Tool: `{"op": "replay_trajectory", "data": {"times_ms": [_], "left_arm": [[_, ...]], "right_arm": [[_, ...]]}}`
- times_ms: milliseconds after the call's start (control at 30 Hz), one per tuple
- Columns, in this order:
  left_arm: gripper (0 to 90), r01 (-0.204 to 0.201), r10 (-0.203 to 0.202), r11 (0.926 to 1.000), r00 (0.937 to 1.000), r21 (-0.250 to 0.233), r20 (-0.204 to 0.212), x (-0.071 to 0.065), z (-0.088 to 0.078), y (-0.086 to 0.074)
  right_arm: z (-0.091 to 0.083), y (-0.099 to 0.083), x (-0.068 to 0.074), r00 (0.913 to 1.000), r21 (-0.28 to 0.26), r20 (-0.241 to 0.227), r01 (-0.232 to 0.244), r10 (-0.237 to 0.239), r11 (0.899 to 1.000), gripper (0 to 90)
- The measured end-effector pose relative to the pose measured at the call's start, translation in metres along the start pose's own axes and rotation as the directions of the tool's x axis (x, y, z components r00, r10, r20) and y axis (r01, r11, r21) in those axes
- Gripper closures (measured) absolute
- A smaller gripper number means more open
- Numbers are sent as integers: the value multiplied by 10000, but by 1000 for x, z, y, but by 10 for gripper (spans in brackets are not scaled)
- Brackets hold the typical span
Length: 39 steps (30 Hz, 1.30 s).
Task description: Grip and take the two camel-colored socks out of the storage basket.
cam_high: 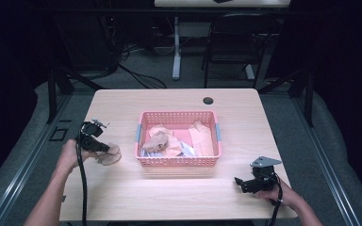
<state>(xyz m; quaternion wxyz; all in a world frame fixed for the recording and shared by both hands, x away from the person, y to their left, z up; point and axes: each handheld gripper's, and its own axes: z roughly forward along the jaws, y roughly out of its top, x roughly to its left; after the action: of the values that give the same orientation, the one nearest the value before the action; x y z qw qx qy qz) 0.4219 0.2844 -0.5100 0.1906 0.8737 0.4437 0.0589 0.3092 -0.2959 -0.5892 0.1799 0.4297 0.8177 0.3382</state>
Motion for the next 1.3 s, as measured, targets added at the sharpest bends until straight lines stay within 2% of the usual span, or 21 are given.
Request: {"op": "replay_trajectory", "data": {"times_ms": [167,333,367,400,433,467,500,633,767,800,867,1100,1200,1233,1267,1300], "left_arm": [[832,203,-204,9997,9998,132,79,0,10,-7],[788,372,-372,9978,9993,554,-15,3,20,-13],[759,372,-372,9978,9993,554,-15,3,20,-13],[725,664,-667,9960,9978,599,33,5,24,-16],[688,664,-667,9960,9978,599,33,5,24,-16],[605,869,-865,9945,9962,591,-84,7,23,-17],[556,902,-898,9945,9959,540,-99,8,21,-17],[354,1036,-1036,9946,9945,-1,-131,6,5,-15],[262,917,-930,9945,9954,-504,-243,2,-16,-8],[226,785,-804,9950,9963,-618,-305,0,-21,-5],[189,684,-702,9955,9972,-663,-256,-3,-28,-1],[95,419,-438,9952,9989,-887,-189,-10,-40,13],[44,303,-307,9945,9995,-998,-28,-16,-42,18],[14,130,-124,9917,9999,-1281,56,-21,-44,22],[0,130,-124,9917,9999,-1281,56,-21,-44,22],[0,9,9,9890,9999,-1481,122,-23,-45,24]], "right_arm": [[0,0,0,10000,1,0,1,-1,10000,0],[0,0,0,10000,-2,-2,-2,2,10000,0],[0,0,0,10000,-2,-2,-2,2,10000,0],[0,0,0,10000,-6,0,-1,1,10000,0],[0,0,0,10000,2,1,-3,3,10000,0],[0,0,0,10000,-2,0,-1,1,10000,0],[0,0,0,10000,-2,0,-2,2,10000,0],[0,0,0,10000,5,9,3,-3,10000,0],[0,0,0,10000,2,1,0,0,10000,0],[0,0,0,10000,3,4,1,-1,10000,0],[0,0,0,10000,1,0,-3,3,10000,0],[0,0,0,10000,0,0,0,0,10000,0],[0,0,0,10000,-2,31,-8,8,10000,0],[0,0,0,10000,-8,31,-6,6,10000,0],[0,0,0,10000,-8,31,-6,6,10000,0],[0,0,0,10000,4,6,8,-8,10000,0]]}}
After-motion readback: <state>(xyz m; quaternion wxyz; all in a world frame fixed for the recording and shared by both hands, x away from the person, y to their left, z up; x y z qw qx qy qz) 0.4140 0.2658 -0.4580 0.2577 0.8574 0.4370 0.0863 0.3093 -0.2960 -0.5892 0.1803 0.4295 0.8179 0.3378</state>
